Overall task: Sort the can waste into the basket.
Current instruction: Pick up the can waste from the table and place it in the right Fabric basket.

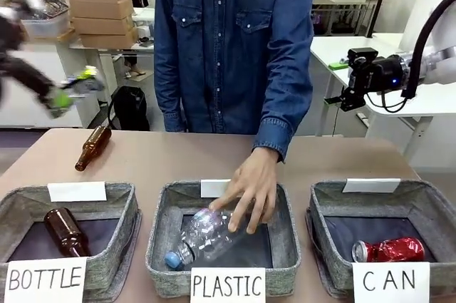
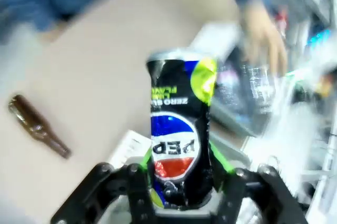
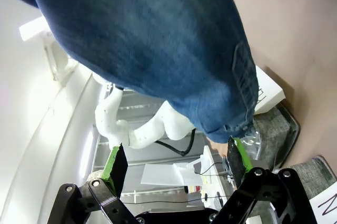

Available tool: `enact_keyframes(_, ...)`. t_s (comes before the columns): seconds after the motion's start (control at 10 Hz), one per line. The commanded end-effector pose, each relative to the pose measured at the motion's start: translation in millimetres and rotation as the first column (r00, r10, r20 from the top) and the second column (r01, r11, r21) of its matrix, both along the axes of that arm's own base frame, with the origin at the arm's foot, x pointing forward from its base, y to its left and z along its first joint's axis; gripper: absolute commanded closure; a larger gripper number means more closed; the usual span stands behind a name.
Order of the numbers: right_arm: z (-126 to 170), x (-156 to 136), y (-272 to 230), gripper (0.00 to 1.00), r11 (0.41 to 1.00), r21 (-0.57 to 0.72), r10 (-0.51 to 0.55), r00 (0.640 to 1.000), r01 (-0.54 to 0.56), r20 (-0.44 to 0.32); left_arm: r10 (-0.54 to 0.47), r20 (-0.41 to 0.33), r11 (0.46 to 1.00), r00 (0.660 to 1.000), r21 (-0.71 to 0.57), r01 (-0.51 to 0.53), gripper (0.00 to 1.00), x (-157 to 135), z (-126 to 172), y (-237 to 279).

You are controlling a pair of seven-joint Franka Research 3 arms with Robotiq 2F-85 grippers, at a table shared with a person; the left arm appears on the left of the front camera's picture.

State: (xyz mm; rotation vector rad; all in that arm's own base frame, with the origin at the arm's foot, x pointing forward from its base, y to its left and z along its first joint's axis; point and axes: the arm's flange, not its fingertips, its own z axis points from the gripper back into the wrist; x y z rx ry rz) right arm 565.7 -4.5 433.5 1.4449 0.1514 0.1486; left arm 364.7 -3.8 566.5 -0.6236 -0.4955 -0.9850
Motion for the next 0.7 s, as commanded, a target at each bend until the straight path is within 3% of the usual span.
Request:
enact_keyframes(0.0, 2.1, -2.7, 0.0, 0.0, 1.0, -0.006, 0.019, 1.0, -0.019, 0.02, -0.319, 0.035, 0.947, 0.947, -0.026, 0.32, 1.0, -68.2, 10.1, 23.5)
enact_keyframes(0.1, 2.1, -2.7, 0.0, 0.0, 1.0, -0.006, 0.019, 1.0, -0.019, 0.02, -0.487, 0.09, 0.871, 0.869, -0.028, 0.491, 1.0, -103.5, 13.7, 28.2)
enact_keyframes(0.2, 2.1, -2.7, 0.0, 0.0, 1.0, -0.006, 0.019, 1.0, -0.019, 0.02, -0.548, 0.114, 0.833, 0.829, -0.014, 0.553, 1.0, -123.1, 11.1, 29.3)
enact_keyframes(0.3, 2.1, -2.7, 0.0, 0.0, 1.0, -0.006, 0.019, 1.0, -0.019, 0.02, -0.57, 0.124, 0.814, 0.813, -0.05, 0.578, 1.0, -133.6, 8.2, 27.2)
enact_keyframes(0.4, 2.1, -2.7, 0.0, 0.0, 1.0, -0.006, 0.019, 1.0, -0.019, 0.02, -0.466, 0.072, 0.883, 0.882, -0.032, 0.469, 1.0, -123.8, 19.0, 25.6)
enact_keyframes(0.6, 2.1, -2.7, 0.0, 0.0, 1.0, -0.006, 0.019, 1.0, -0.019, 0.02, -0.466, 0.072, 0.883, 0.882, -0.032, 0.469, 1.0, -123.8, 19.0, 25.6)
